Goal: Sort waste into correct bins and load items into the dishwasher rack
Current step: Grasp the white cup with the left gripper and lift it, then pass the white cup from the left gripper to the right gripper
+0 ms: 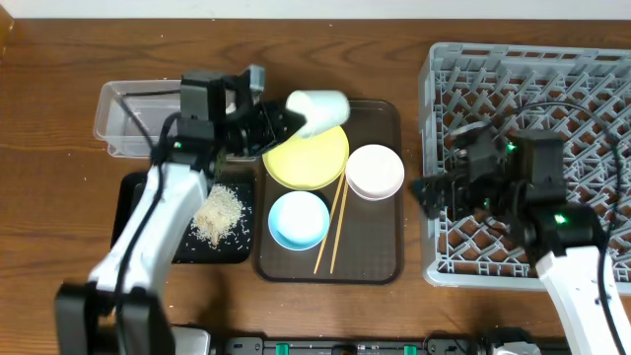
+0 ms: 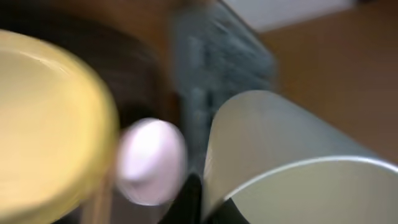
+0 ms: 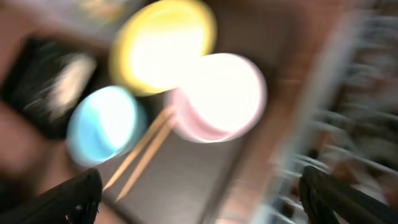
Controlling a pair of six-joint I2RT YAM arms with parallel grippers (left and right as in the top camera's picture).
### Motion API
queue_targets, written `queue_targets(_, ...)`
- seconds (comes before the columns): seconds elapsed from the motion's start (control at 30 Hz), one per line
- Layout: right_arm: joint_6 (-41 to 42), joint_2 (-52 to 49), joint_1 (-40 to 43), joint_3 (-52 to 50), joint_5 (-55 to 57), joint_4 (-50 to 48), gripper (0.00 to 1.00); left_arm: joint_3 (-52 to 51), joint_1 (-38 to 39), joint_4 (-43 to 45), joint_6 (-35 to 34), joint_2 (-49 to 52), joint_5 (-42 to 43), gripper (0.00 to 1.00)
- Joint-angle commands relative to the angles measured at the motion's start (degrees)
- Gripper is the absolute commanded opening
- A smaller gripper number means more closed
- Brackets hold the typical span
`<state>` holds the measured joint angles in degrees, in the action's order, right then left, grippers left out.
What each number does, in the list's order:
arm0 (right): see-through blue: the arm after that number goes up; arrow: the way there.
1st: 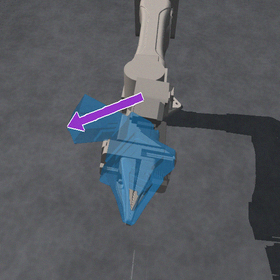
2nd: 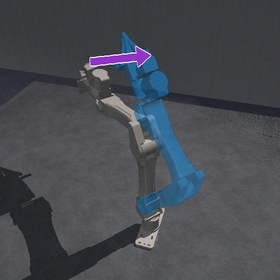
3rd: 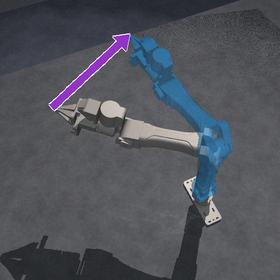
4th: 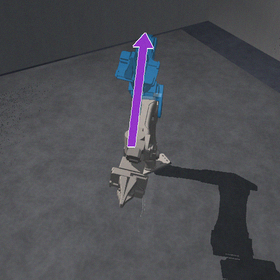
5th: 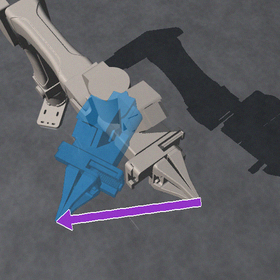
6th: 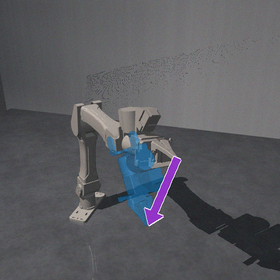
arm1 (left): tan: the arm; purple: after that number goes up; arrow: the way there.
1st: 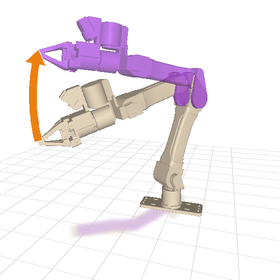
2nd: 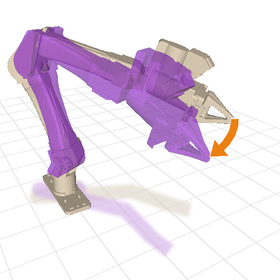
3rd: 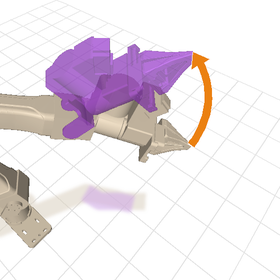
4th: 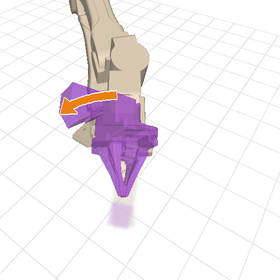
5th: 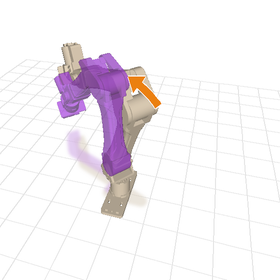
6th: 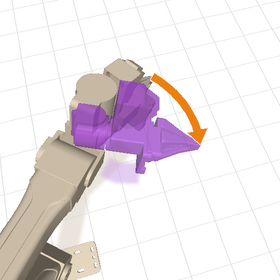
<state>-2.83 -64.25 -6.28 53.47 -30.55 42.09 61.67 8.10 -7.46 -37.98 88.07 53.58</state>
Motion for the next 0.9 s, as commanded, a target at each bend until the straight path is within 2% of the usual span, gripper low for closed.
queue_targets(0.0, -10.32, -2.95, 0.20, 0.72, -19.04, 0.00, 0.99, 0.33, 0.39, 2.80, -7.39, 5.27, 25.94, 0.06)
queue_targets(0.2, -11.63, -8.09, 0.20, 0.74, -27.19, -7.04, 0.99, 0.31, 4.52, 2.91, -7.76, 10.58, 29.51, 0.06)
queue_targets(0.4, -11.61, -10.86, 0.20, 0.74, -28.28, -15.85, 0.99, 0.33, 8.85, 6.75, -7.82, 10.93, 32.15, 0.06)
queue_targets(0.57, -11.61, -11.10, 0.20, 0.74, -33.33, -19.21, 0.99, 0.33, 10.75, 6.71, -8.02, 10.93, 32.13, 0.06)
queue_targets(0.77, -11.58, -11.10, 0.20, 0.74, -36.20, -19.96, 0.74, 0.33, 10.99, 6.71, -8.28, 10.93, 32.46, 0.06)
queue_targets(0.87, -11.61, -11.10, 0.20, 0.74, -36.20, -19.98, 0.74, 0.33, 11.02, 6.71, -8.83, 10.93, 33.24, 0.06)
